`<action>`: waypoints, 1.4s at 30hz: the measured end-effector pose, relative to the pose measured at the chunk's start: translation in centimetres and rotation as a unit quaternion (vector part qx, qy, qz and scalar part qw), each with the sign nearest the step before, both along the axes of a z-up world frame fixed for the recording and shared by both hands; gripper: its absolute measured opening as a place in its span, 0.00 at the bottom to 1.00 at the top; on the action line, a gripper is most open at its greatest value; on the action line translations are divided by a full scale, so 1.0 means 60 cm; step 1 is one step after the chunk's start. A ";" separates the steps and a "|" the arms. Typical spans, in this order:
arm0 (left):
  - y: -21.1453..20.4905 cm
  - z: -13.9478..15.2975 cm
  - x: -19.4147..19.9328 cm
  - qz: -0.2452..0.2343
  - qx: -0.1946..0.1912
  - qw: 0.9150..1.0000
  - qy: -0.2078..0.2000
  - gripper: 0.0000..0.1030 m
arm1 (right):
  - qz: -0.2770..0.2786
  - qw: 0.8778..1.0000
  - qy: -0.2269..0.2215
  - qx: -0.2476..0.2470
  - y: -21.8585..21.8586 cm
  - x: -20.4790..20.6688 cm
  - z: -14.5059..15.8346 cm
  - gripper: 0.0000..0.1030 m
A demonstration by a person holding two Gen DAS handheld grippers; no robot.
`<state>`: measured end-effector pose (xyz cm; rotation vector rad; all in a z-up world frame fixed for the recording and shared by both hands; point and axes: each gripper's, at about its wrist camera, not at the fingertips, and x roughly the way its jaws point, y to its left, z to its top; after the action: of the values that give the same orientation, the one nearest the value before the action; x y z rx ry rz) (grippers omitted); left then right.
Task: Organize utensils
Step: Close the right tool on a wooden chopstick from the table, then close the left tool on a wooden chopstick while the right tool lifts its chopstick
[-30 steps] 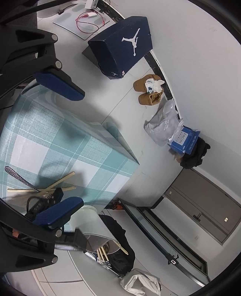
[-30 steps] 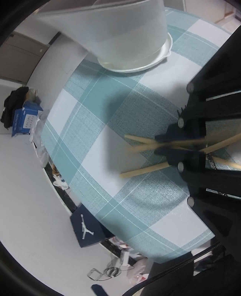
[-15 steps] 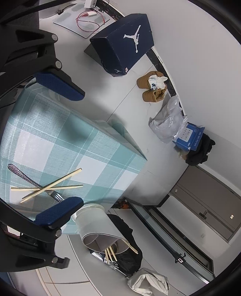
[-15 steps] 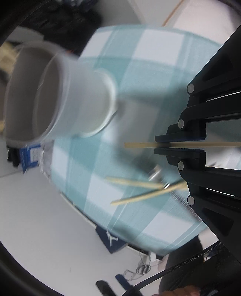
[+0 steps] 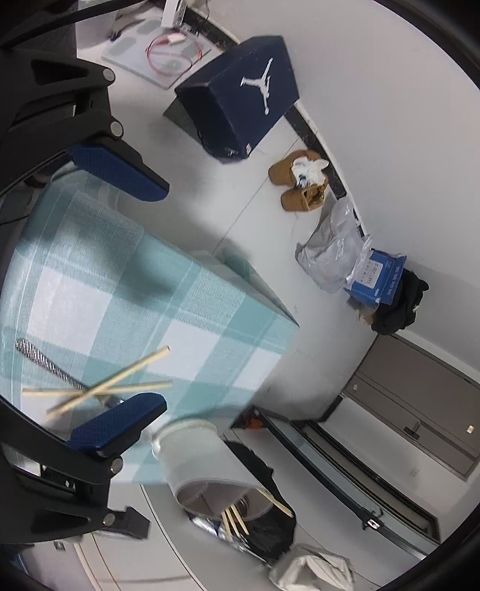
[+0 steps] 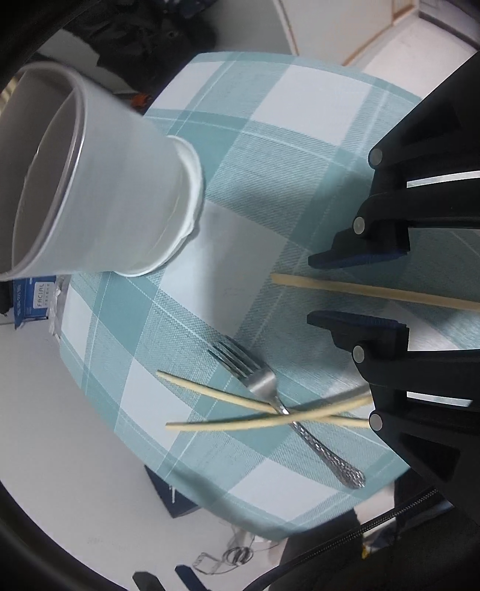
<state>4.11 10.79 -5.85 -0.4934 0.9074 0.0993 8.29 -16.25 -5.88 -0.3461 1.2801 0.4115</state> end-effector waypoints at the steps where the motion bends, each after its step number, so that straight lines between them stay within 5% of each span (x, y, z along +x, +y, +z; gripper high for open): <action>1: -0.002 -0.001 0.000 -0.001 0.005 1.000 0.001 0.99 | 0.002 1.000 -0.001 -0.005 0.005 0.005 -0.003 0.22; 3: -0.007 -0.006 0.000 -0.003 0.018 1.000 0.004 0.99 | -0.001 1.000 -0.004 -0.008 0.005 0.007 -0.002 0.19; 5: -0.012 -0.013 0.004 -0.006 0.023 1.000 0.010 0.99 | -0.009 1.000 -0.003 -0.001 0.005 0.010 -0.003 0.06; 12: -0.039 -0.049 0.021 -0.025 0.015 0.999 0.046 0.99 | -0.054 0.995 0.003 0.081 -0.025 0.029 0.007 0.05; 21: -0.072 -0.075 0.045 -0.048 0.006 0.995 0.086 0.99 | -0.169 0.952 -0.017 0.257 -0.118 0.061 0.065 0.05; 33: -0.105 -0.085 0.089 -0.061 0.035 0.987 0.144 0.99 | -0.206 0.920 -0.050 0.329 -0.177 0.061 0.110 0.05; 42: -0.123 -0.094 0.123 -0.038 0.069 0.978 0.193 0.96 | -0.204 0.913 -0.067 0.346 -0.202 0.044 0.136 0.05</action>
<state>11.51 3.39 -11.49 -0.3120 1.2886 0.1917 10.93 -28.39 2.30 0.4826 0.9610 0.4444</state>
